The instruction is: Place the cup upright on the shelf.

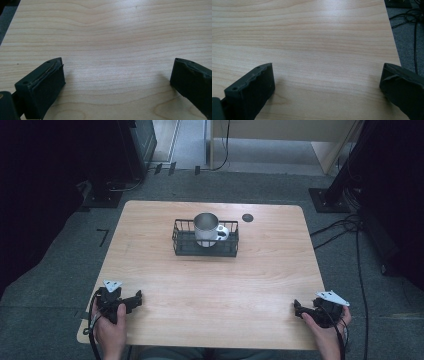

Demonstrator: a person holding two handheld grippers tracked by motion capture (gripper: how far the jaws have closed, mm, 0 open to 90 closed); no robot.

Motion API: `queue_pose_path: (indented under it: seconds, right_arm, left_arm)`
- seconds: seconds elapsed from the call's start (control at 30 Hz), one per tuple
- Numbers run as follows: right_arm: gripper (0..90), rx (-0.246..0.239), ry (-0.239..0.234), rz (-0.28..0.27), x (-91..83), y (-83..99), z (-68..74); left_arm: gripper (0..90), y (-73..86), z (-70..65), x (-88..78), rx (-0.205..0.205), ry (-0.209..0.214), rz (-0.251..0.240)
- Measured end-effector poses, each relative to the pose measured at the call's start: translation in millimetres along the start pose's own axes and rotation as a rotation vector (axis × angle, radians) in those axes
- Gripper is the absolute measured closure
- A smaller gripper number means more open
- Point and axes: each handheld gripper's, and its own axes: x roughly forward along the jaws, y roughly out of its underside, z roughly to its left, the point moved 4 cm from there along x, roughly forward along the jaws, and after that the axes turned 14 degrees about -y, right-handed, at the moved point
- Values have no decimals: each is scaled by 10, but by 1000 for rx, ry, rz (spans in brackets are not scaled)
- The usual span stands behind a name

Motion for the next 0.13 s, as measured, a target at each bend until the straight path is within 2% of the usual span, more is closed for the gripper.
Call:
queue_pose_path:
  seconds: [0.13]
  right_arm:
    - [0,1,0,0,0,0,0]
  left_arm:
    - [0,-2,-2,1,-2,-1,1]
